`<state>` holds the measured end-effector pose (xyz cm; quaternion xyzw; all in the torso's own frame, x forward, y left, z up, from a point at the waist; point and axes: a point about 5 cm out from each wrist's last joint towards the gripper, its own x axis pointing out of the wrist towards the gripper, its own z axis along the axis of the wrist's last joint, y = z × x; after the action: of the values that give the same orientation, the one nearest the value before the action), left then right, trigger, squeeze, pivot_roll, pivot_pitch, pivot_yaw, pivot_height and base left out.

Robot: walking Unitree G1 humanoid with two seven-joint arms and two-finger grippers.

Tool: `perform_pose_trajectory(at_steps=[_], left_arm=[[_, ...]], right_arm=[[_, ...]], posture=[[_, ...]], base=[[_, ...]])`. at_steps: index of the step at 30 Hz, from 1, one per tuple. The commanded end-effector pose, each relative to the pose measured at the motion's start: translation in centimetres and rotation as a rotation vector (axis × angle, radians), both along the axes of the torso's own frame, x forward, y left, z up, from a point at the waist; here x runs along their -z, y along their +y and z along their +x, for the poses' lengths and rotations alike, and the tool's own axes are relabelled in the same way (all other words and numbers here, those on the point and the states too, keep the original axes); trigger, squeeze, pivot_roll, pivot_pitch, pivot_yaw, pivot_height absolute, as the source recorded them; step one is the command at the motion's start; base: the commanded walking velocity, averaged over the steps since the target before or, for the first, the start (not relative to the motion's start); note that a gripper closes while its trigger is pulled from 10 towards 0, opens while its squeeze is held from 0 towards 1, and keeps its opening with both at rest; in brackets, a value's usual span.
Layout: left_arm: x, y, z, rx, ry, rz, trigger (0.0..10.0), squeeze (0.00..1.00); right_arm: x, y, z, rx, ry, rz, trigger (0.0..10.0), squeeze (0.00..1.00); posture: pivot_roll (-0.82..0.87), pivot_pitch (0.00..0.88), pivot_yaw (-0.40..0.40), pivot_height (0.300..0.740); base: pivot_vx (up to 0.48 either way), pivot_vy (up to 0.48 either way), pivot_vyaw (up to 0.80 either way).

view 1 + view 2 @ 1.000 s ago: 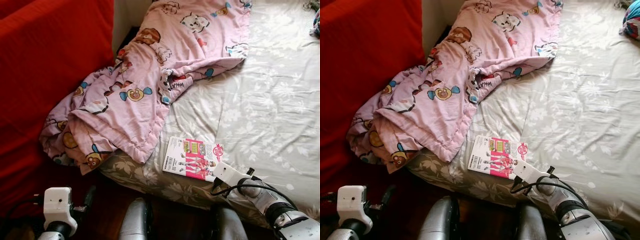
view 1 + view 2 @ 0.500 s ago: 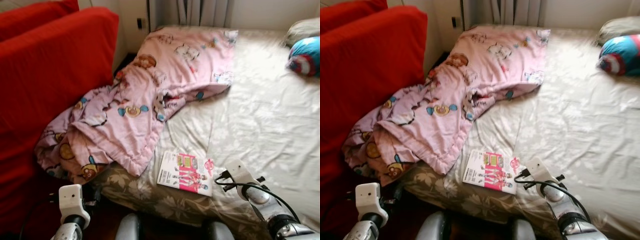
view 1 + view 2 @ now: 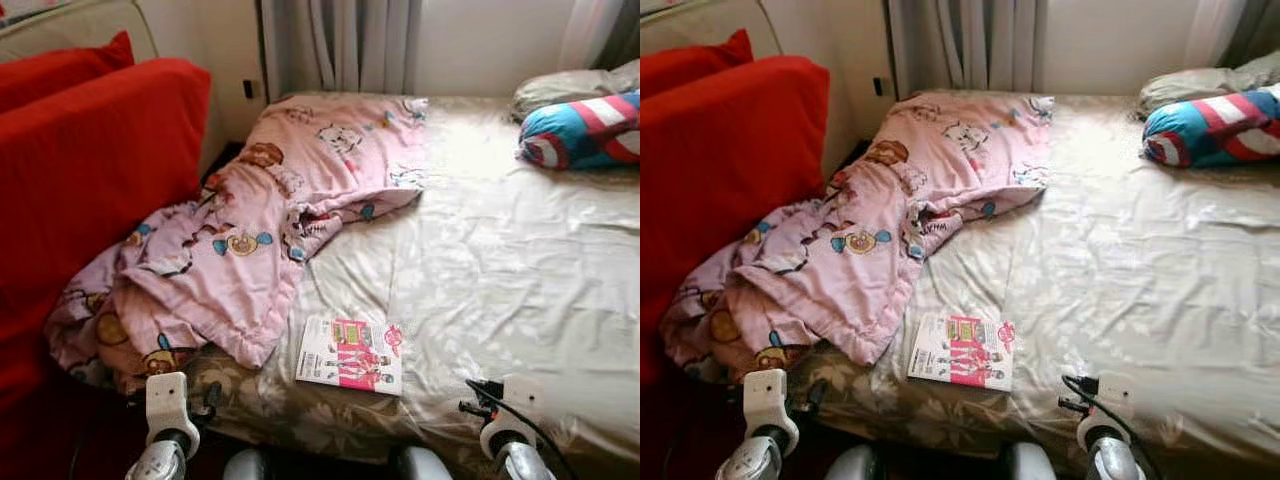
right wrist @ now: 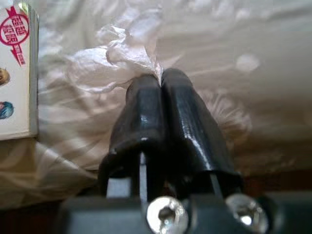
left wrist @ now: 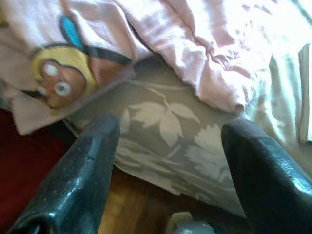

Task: Clean up the room

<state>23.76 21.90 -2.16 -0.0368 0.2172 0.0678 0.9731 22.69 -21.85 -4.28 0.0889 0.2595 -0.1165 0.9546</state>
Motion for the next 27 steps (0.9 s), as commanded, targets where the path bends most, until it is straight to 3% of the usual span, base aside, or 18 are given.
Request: perform_pose_trajectory(at_steps=[1,7,10,16,22,27], left_arm=[[0.4,0.8,-0.3,-0.025,0.028,0.013,10.0,0.00],[1.3,1.7,-1.0,-0.054,0.093,0.025,10.0,0.00],[2.3,1.4,-1.9,-0.029,0.165,0.031,10.0,0.00],[3.3,0.7,-2.7,-0.042,0.223,0.010,10.0,0.00],[4.0,0.5,-3.4,-0.061,0.291,-0.008,10.0,0.00],[3.9,0.4,-3.2,-0.056,0.283,-0.011,10.0,0.00]], right_arm=[[0.3,0.8,0.1,-0.021,0.033,0.027,10.0,0.00],[0.9,1.2,-0.5,-0.021,0.071,0.047,10.0,0.00],[1.7,1.1,-1.5,0.018,0.130,0.060,10.0,0.00],[2.3,1.4,-2.3,-0.020,0.187,0.048,10.0,0.00],[3.0,1.6,-3.2,-0.022,0.254,0.029,10.0,0.00],[3.8,2.2,-4.5,-0.075,0.313,0.046,10.0,0.00]], posture=[[-0.09,0.000,0.045,0.652],[-0.10,0.000,0.057,0.687],[-0.10,0.000,0.050,0.707],[-0.10,0.000,0.035,0.737],[-0.08,0.000,0.045,0.740],[-0.08,0.000,0.044,0.740]], base=[[0.000,0.000,0.00],[0.000,0.000,0.00],[0.000,0.000,0.00],[0.000,0.000,0.00],[0.000,0.000,0.00],[0.000,0.000,0.00]])
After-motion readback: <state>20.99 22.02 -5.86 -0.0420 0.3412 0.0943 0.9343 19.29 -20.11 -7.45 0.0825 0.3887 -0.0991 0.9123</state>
